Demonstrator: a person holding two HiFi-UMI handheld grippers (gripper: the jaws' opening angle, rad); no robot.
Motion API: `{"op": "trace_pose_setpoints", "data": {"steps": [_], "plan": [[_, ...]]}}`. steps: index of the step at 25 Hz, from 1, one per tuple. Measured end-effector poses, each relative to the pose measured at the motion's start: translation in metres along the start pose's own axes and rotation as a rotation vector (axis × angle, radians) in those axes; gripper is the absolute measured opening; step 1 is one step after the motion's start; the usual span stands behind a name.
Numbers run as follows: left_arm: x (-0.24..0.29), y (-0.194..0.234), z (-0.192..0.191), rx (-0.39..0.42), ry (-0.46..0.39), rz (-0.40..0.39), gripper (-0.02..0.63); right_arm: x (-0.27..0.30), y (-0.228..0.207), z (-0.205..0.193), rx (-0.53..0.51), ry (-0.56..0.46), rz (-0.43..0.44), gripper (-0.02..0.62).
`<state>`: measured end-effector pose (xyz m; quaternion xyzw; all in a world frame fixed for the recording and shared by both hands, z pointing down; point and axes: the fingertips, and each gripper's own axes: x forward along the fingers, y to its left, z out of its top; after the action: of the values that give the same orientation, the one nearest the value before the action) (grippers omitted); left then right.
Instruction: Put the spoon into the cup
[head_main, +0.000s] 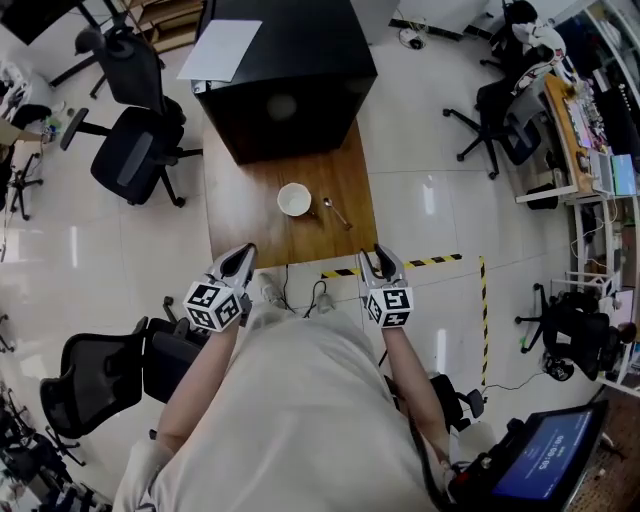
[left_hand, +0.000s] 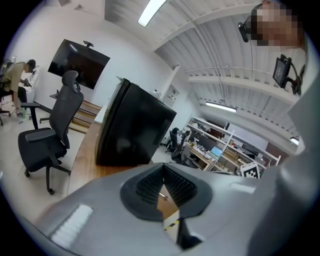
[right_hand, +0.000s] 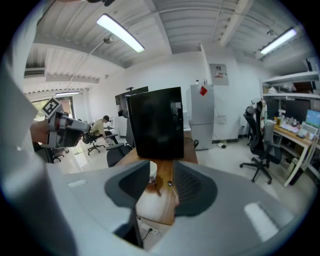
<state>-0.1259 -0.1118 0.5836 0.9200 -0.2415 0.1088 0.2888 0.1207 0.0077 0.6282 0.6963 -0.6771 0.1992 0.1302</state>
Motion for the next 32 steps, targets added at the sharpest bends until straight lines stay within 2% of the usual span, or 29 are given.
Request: {"op": "trace_pose_setpoints", "data": {"steps": [7,18,25,32], "plan": [[0.009,0.025,-0.007,-0.004,0.033,-0.082,0.000,0.010,0.021,-0.002,-0.019,0.023,-0.060,0.146],[0.012,0.042,0.006,0.012,0.050,-0.129,0.000,0.014,0.029,0.009,-0.049,0.031,-0.109,0.146],[0.026,0.036,0.008,0.009,0.056,-0.093,0.000,0.029,0.011,-0.005,-0.115,0.077,-0.071,0.146],[0.038,0.023,0.011,-0.008,0.063,-0.017,0.000,0.065,-0.020,-0.043,-0.208,0.206,0.007,0.146]]}}
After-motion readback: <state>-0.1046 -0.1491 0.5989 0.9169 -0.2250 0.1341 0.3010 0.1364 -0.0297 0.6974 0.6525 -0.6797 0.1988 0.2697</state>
